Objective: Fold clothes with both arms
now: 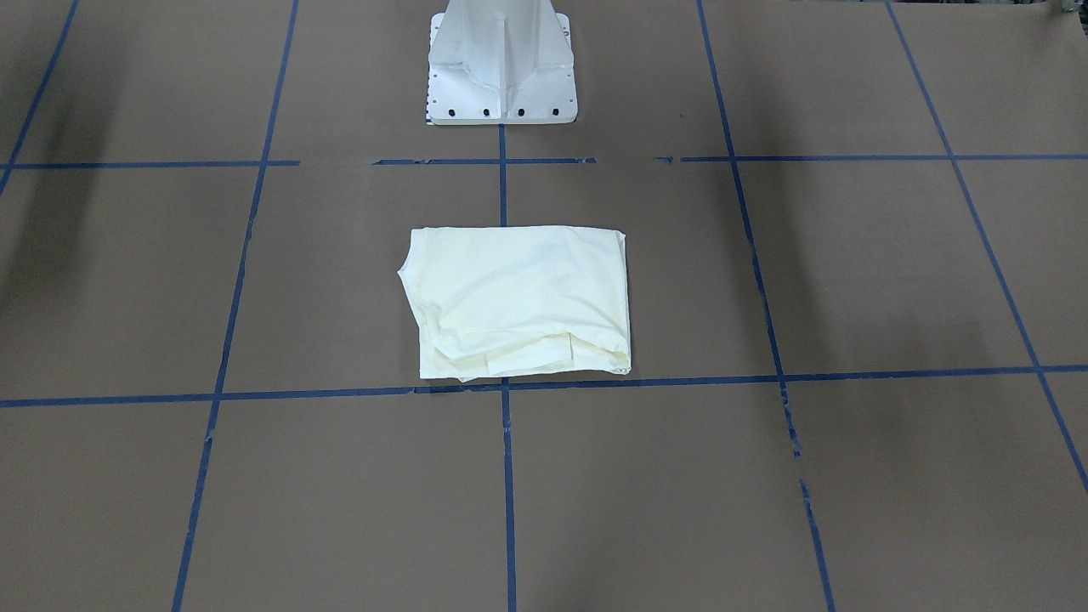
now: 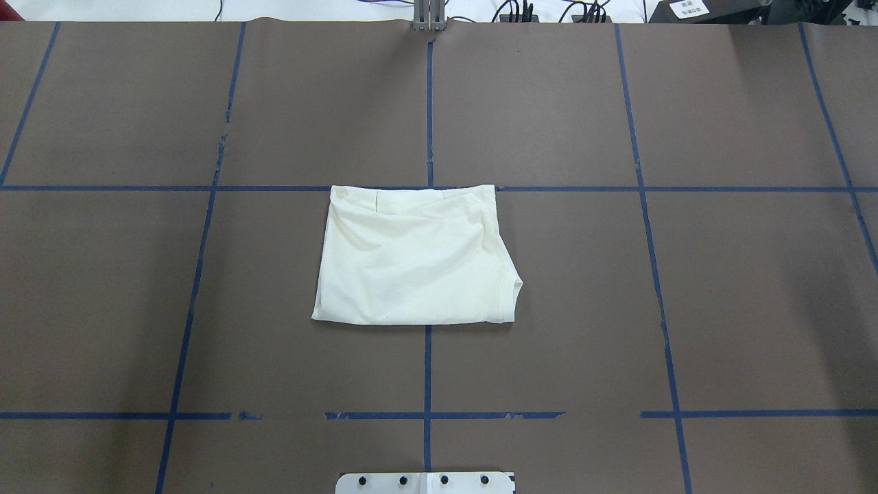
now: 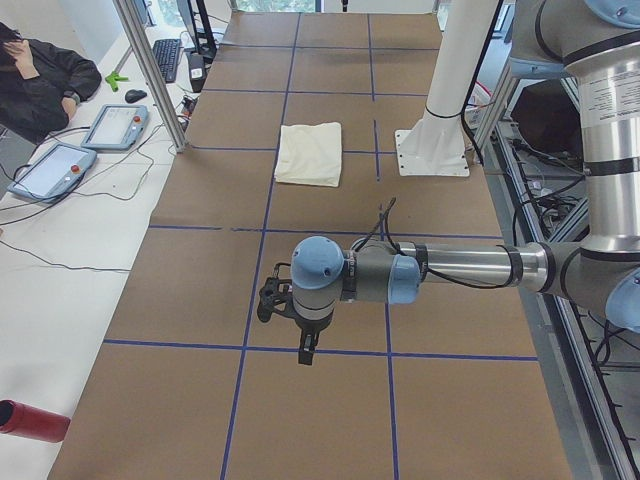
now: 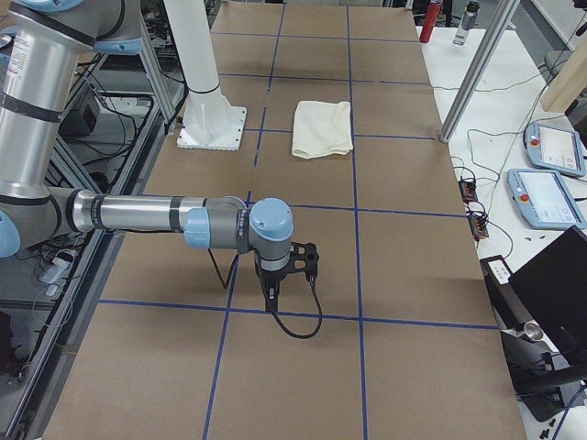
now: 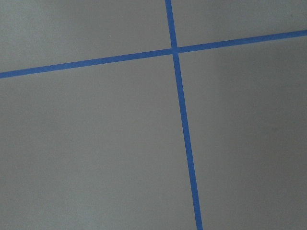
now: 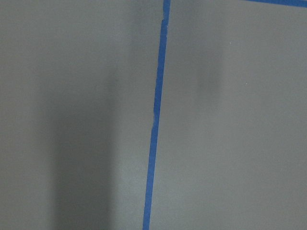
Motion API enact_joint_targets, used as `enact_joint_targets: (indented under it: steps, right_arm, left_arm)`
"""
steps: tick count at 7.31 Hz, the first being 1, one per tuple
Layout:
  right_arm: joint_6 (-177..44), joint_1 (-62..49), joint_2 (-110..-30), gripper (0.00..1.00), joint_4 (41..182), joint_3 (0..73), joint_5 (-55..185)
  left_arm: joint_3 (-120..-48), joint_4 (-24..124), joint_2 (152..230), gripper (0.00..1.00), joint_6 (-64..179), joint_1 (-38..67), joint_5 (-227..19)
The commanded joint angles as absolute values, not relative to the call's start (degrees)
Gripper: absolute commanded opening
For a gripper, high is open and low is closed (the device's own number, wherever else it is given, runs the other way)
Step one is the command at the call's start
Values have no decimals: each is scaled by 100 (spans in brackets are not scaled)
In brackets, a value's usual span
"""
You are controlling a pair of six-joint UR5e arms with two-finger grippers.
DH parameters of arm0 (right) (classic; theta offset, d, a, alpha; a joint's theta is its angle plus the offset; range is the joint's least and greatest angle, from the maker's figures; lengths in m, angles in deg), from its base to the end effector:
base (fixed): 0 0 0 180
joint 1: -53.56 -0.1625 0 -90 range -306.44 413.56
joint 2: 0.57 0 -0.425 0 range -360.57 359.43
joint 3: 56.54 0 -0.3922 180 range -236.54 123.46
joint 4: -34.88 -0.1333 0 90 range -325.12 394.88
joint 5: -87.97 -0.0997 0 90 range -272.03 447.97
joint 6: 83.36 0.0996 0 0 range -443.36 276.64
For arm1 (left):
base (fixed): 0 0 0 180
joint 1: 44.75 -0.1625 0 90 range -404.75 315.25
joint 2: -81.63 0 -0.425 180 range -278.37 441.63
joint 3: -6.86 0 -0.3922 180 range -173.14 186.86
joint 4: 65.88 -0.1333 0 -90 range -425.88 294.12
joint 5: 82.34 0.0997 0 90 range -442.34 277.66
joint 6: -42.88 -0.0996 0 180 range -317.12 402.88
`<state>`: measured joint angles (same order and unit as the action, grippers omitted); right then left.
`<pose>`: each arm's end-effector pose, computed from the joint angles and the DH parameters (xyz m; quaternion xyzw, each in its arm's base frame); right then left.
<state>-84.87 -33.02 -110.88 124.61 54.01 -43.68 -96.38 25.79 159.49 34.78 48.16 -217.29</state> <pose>0.0464 -0.3484 0.6330 -0.0018 -0.3555 -0.0418 0.9337 -0.0835 -0.4020 0.6361 0.0589 0.3783 0.0511 0.9224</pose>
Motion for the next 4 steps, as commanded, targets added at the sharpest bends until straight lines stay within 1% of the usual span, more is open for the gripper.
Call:
enact_joint_targets:
  steps: [1,4]
  right_arm:
    - [-8477,-3310,-11096,100,12462,5402,-4369]
    - [-8468,-3302,-11096,100,12462,5402,-4369]
  left_arm:
    - [-9641,2579,15950,100,3479,4816,-21734]
    - [-9684,2570,15941,100,3496,4824,-21725]
